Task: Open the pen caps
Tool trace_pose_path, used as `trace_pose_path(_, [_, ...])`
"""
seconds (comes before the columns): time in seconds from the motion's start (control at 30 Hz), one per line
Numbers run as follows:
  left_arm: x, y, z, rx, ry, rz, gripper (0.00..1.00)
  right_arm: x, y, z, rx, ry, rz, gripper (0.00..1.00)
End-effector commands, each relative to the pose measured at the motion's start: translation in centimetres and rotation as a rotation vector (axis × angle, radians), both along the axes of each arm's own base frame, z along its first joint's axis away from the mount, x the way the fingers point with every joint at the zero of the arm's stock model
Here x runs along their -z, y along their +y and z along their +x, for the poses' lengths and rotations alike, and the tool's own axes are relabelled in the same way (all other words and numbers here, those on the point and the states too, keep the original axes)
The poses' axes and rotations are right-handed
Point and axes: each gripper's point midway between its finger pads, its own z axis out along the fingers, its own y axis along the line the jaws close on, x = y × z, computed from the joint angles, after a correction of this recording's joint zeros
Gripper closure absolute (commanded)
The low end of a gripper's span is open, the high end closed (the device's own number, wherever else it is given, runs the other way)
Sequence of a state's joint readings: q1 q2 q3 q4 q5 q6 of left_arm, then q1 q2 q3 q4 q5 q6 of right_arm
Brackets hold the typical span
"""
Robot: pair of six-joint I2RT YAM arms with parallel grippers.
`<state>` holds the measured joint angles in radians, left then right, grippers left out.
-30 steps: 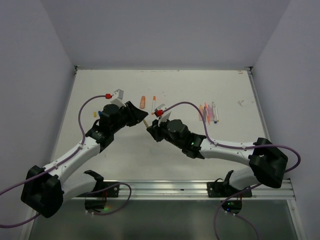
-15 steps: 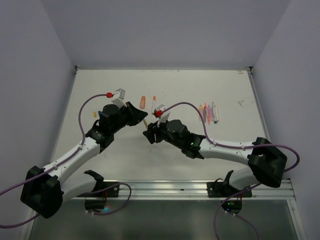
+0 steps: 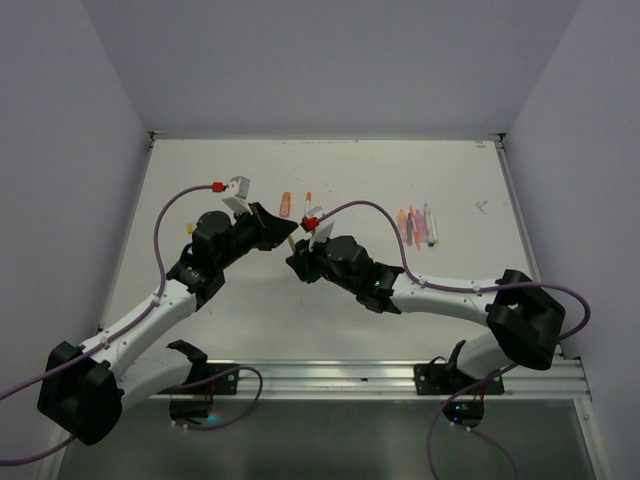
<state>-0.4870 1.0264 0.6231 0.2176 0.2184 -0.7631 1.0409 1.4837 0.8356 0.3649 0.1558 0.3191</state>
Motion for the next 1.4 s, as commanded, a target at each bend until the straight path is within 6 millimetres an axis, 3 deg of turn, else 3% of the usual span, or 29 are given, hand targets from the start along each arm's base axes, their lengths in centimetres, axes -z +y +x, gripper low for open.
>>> trace_pose_path(0.0, [-1.4, -0.4, -0.2, 0.034, -0.076, -0.012, 1.0, -2.3, 0.9, 0.5, 0.006, -0.034, 0.046, 0.73])
trace_pose_path(0.03, [-1.3, -0.4, -0.2, 0.031, -0.076, -0.012, 1.0, -2.2, 0.7, 0.5, 0.007, -0.035, 0.042, 0.78])
trace_pose_path(0.07, [-1.5, -0.4, -0.1, 0.027, -0.082, -0.014, 1.0, -1.9, 0.5, 0.5, 0.01, -0.034, 0.031, 0.89])
trace_pose_path(0.17, [-2.5, -0.1, 0.3, -0.004, -0.102, -0.037, 1.0, -0.9, -0.2, 0.4, 0.015, -0.031, -0.009, 1.0])
trace_pose_path(0.37, [-6.3, 1.6, 1.9, -0.136, -0.198, -0.071, 1.0, 1.9, -1.5, -0.9, -0.012, 0.003, -0.077, 1.0])
trace_pose_path(0.6, [-13.2, 4.9, 4.1, -0.346, -0.352, -0.119, 1.0, 6.7, -3.7, -2.8, -0.033, 0.086, -0.165, 1.0])
trace_pose_path(0.8, [-17.7, 6.8, 5.0, -0.418, -0.433, -0.178, 1.0, 8.5, -5.2, -3.6, -0.03, 0.096, -0.199, 1.0])
trace_pose_path(1.2, [-20.8, 12.5, 5.4, -0.588, -0.498, -0.261, 1.0, 9.0, -5.7, -4.0, -0.032, 0.093, -0.199, 1.0])
trace_pose_path(1.37, [-21.5, 12.5, 5.8, -0.582, -0.498, -0.197, 1.0, 8.7, -6.1, -3.7, -0.002, 0.088, -0.188, 1.0])
